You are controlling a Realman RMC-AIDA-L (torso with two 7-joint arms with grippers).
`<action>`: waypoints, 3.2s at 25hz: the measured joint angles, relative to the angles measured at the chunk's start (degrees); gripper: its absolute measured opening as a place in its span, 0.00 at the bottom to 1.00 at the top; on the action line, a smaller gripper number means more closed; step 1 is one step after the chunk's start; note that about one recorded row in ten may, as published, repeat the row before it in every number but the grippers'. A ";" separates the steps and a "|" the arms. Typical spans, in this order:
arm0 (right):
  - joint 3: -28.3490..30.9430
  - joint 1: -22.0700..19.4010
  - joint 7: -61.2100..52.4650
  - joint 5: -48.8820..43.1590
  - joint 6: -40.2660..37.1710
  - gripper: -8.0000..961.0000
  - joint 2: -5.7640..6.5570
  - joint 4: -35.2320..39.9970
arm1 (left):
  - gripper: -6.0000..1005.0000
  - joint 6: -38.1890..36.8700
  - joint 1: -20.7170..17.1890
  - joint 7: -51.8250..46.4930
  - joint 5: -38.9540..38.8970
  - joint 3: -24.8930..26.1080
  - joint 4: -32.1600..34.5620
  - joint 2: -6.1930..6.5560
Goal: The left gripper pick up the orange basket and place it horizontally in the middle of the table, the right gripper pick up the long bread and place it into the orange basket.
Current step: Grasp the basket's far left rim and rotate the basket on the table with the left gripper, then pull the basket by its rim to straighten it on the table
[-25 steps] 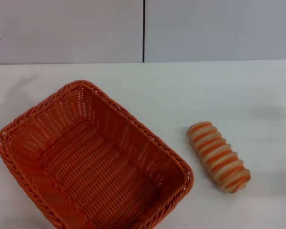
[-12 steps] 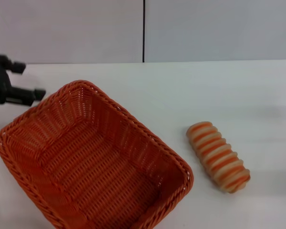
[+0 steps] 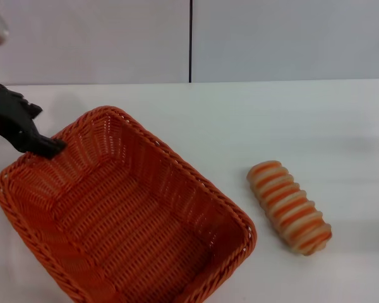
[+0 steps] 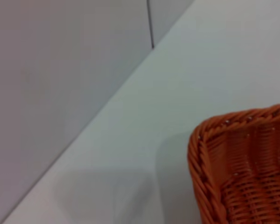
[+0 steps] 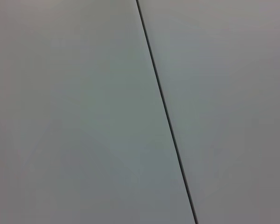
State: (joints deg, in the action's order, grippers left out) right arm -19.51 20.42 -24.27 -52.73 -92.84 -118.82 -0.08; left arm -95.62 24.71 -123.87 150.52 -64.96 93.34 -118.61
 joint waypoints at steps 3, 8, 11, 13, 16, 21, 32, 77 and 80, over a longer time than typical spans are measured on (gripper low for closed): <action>0.00 -0.10 0.00 0.00 -0.06 0.64 0.00 0.00 | 0.78 0.35 0.80 -1.38 1.23 -2.40 -1.36 -0.05; 0.17 -0.15 -0.05 0.00 0.01 0.63 0.00 0.24 | 0.78 2.12 0.16 -3.51 1.82 -6.04 -1.56 -0.13; 0.12 -0.30 -0.06 0.00 0.02 0.63 0.00 0.49 | 0.78 4.20 -0.54 -4.44 2.52 -8.74 -1.96 -0.13; 0.03 -0.36 -0.07 0.00 0.02 0.63 0.00 0.54 | 0.77 4.20 -0.54 -4.44 2.52 -8.74 -1.96 -0.13; -0.16 -0.43 -0.26 0.00 -0.17 0.63 0.00 0.55 | 0.77 6.32 -1.72 -5.34 4.20 -11.82 -3.19 -0.13; -0.60 -0.67 -0.67 0.00 -0.25 0.63 -0.01 0.41 | 0.77 7.70 -2.34 -5.30 4.70 -12.24 -4.92 0.03; -0.62 -2.10 -1.42 -0.01 -2.34 0.62 -0.33 -0.07 | 0.68 7.39 -1.30 -3.58 5.67 -13.78 -7.11 -0.02; -0.67 9.36 -13.01 -9.65 7.51 0.60 9.33 8.12 | 0.18 6.88 -3.78 -41.29 0.47 -2.18 -1.20 -0.51; -0.66 9.63 -13.03 -10.79 7.36 0.60 9.29 7.89 | 0.17 6.93 -6.34 -41.30 -0.71 -2.05 -0.13 -0.51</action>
State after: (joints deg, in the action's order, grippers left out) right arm -20.17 30.05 -37.30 -63.52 -85.48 -109.53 7.81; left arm -88.69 18.36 -165.17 149.81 -67.02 93.21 -119.12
